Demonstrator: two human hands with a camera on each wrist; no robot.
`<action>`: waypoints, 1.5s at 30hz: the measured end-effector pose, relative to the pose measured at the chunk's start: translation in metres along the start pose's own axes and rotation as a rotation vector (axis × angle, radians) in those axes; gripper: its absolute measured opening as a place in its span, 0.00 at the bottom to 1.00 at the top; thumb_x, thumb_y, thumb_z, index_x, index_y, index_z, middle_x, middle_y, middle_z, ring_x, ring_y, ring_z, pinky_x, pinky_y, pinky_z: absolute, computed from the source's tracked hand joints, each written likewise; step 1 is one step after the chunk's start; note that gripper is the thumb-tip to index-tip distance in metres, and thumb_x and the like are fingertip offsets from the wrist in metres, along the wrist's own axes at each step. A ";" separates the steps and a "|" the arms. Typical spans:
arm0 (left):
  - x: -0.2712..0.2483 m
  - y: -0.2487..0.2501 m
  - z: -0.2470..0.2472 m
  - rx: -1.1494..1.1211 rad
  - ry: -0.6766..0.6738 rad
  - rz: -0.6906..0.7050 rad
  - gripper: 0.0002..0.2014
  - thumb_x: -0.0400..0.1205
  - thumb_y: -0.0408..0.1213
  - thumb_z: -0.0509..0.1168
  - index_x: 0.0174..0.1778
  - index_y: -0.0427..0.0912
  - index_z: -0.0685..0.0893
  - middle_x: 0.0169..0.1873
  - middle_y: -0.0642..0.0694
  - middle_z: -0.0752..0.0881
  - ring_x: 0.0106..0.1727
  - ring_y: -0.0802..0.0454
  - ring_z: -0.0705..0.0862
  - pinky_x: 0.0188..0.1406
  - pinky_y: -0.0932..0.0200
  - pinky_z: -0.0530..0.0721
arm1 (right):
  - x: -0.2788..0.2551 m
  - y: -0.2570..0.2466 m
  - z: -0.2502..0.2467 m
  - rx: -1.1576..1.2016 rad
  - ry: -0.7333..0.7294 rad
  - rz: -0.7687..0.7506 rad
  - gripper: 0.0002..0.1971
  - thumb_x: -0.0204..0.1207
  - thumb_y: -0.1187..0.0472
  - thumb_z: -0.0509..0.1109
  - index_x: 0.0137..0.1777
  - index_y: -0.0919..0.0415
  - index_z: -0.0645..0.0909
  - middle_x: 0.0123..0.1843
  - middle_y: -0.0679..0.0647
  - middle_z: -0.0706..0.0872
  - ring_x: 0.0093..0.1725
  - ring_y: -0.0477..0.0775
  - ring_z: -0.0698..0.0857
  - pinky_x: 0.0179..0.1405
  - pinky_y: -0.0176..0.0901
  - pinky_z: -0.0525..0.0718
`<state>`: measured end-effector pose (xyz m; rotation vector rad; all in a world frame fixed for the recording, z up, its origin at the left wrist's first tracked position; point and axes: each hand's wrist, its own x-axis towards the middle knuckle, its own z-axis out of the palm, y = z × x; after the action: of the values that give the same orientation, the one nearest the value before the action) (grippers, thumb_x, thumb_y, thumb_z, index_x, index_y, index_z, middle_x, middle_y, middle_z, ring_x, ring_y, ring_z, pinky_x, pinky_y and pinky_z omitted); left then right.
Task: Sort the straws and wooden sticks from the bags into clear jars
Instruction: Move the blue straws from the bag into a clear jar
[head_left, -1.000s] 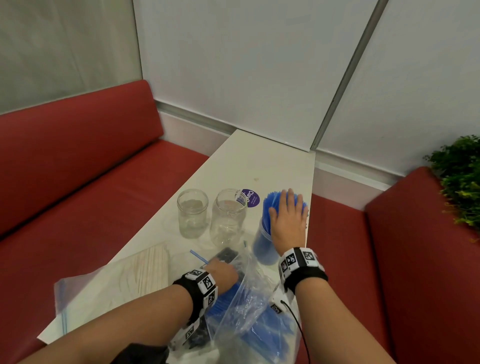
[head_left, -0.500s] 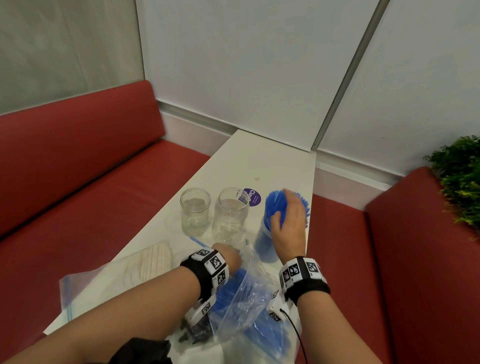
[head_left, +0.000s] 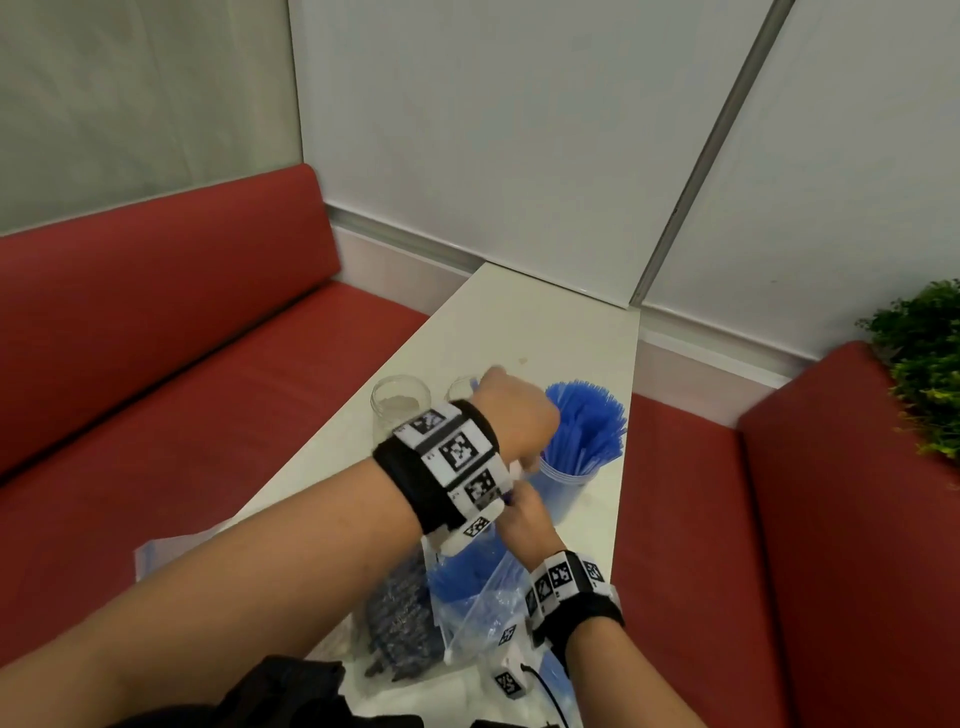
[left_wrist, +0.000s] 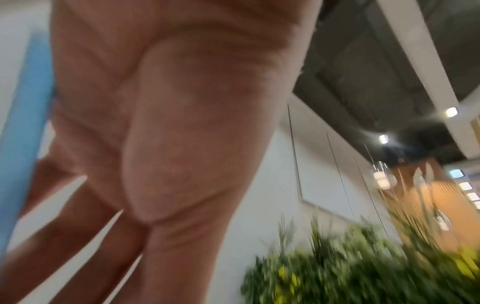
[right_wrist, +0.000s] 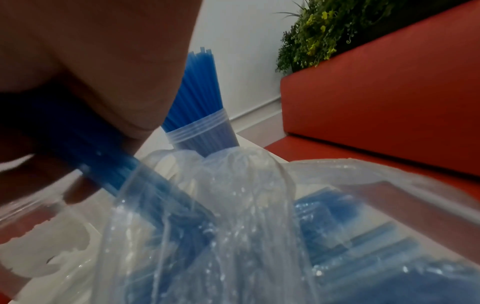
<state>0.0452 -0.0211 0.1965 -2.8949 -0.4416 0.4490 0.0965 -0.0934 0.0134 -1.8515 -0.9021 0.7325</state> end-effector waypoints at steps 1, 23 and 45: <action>-0.007 -0.007 -0.020 -0.017 0.100 0.037 0.20 0.83 0.59 0.61 0.34 0.47 0.74 0.30 0.53 0.74 0.34 0.53 0.75 0.51 0.51 0.67 | -0.002 -0.003 0.000 0.075 0.011 -0.014 0.16 0.73 0.52 0.68 0.31 0.65 0.83 0.27 0.56 0.88 0.28 0.45 0.85 0.39 0.42 0.83; 0.019 -0.044 0.039 -1.841 0.523 -0.253 0.33 0.89 0.58 0.45 0.50 0.38 0.90 0.46 0.44 0.93 0.55 0.45 0.90 0.64 0.40 0.83 | 0.011 -0.138 -0.069 0.484 0.259 -0.303 0.18 0.77 0.44 0.77 0.29 0.48 0.79 0.24 0.48 0.74 0.24 0.49 0.73 0.28 0.42 0.78; 0.031 -0.017 0.103 -2.545 -0.151 -0.096 0.14 0.87 0.50 0.60 0.41 0.46 0.73 0.24 0.51 0.68 0.16 0.62 0.60 0.09 0.70 0.56 | 0.002 -0.150 -0.073 0.420 0.092 -0.287 0.19 0.82 0.53 0.75 0.32 0.62 0.78 0.30 0.56 0.83 0.37 0.56 0.84 0.51 0.56 0.85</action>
<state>0.0366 0.0178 0.0954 -4.5267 -2.9007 -0.5858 0.1133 -0.0804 0.1791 -1.3425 -0.8561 0.5976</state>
